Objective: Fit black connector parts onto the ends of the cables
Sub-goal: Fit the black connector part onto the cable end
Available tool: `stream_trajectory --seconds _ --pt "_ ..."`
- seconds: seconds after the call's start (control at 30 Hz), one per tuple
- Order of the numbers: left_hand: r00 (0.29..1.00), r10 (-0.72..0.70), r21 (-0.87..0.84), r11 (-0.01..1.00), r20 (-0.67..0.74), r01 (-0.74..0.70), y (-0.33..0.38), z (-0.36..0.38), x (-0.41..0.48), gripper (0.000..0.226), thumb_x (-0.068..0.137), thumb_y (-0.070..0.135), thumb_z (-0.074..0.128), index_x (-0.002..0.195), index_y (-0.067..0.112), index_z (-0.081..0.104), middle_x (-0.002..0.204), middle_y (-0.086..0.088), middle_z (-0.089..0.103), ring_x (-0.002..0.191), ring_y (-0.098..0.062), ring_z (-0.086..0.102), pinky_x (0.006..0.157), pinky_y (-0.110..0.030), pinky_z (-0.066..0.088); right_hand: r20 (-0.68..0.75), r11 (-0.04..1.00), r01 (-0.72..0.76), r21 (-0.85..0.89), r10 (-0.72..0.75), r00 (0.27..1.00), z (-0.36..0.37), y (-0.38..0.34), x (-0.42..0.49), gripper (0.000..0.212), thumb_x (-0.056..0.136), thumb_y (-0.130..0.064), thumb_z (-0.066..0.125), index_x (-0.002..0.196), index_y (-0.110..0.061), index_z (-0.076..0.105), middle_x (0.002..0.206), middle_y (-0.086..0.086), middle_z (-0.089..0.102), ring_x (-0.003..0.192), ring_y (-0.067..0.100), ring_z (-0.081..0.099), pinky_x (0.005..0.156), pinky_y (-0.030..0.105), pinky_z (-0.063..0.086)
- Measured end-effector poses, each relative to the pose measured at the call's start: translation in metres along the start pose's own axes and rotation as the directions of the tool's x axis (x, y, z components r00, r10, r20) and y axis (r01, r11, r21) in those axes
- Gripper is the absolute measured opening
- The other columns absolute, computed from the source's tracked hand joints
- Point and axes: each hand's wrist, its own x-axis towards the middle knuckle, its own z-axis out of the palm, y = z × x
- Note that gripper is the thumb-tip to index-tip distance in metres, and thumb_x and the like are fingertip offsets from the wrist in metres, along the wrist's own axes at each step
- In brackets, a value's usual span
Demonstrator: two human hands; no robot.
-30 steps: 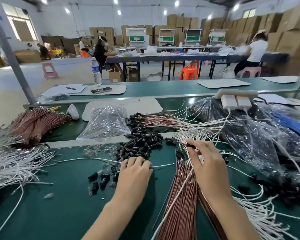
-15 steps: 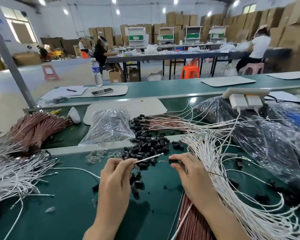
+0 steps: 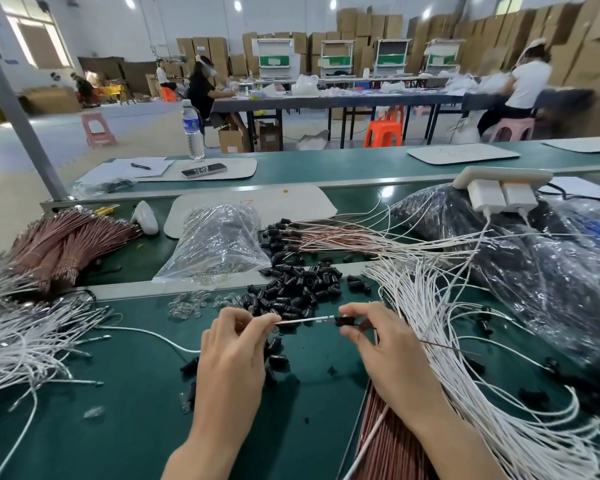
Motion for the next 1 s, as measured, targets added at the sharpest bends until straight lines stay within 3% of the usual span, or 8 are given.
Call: stream_trajectory --seconds 0.13,0.33,0.47,0.7,1.0 --pt "1.000 0.014 -0.001 1.000 0.013 -0.014 -0.0001 -0.0004 -0.0006 0.031 0.097 0.029 0.048 0.114 0.022 0.073 0.095 0.008 0.045 0.082 -0.015 0.040 0.067 -0.036 0.047 0.000 1.000 -0.001 0.007 0.001 1.000 0.0003 0.0002 -0.0005 0.027 0.093 -0.026 0.069 0.117 -0.038 0.062 0.108 -0.029 0.060 0.103 -0.003 0.058 0.093 0.014 0.043" --pt "1.000 0.024 -0.020 1.000 0.006 -0.024 -0.0006 -0.0004 -0.0017 0.027 0.096 0.026 0.052 0.114 0.023 0.073 0.096 0.010 0.044 0.082 -0.010 0.037 0.067 -0.035 0.046 -0.003 1.000 -0.001 0.005 0.002 1.000 -0.0015 0.0011 -0.0012 0.022 0.094 -0.028 0.068 0.114 -0.036 0.066 0.105 -0.029 0.061 0.103 -0.006 0.056 0.089 0.009 0.040" --pt "1.000 0.014 -0.027 1.000 0.024 -0.013 -0.0030 0.0013 -0.0026 0.023 0.095 0.017 0.062 0.113 0.026 0.072 0.096 0.011 0.043 0.082 -0.013 0.040 0.067 -0.033 0.044 0.014 1.000 0.012 0.017 -0.013 1.000 -0.0016 0.0007 -0.0014 0.021 0.094 -0.029 0.068 0.113 -0.036 0.068 0.103 -0.029 0.061 0.102 -0.006 0.056 0.090 0.014 0.042" --pt "1.000 0.018 -0.046 0.999 0.019 -0.017 -0.0020 0.0006 -0.0016 0.025 0.099 0.030 0.053 0.115 0.027 0.071 0.095 0.013 0.042 0.081 -0.016 0.042 0.067 -0.032 0.044 0.071 0.999 0.022 0.029 -0.024 0.997 -0.0019 0.0010 -0.0017 0.021 0.095 -0.034 0.065 0.116 -0.035 0.069 0.105 -0.028 0.062 0.105 -0.003 0.057 0.094 0.021 0.045" --pt "1.000 -0.003 -0.080 0.997 -0.009 0.002 -0.0001 -0.0016 -0.0009 0.030 0.098 0.032 0.049 0.114 0.023 0.073 0.096 0.010 0.045 0.081 -0.020 0.047 0.067 -0.037 0.047 0.065 0.999 0.013 0.034 -0.015 0.998 -0.0027 0.0041 -0.0017 0.022 0.095 -0.039 0.061 0.116 -0.039 0.067 0.106 -0.028 0.062 0.105 -0.004 0.057 0.088 0.014 0.044"
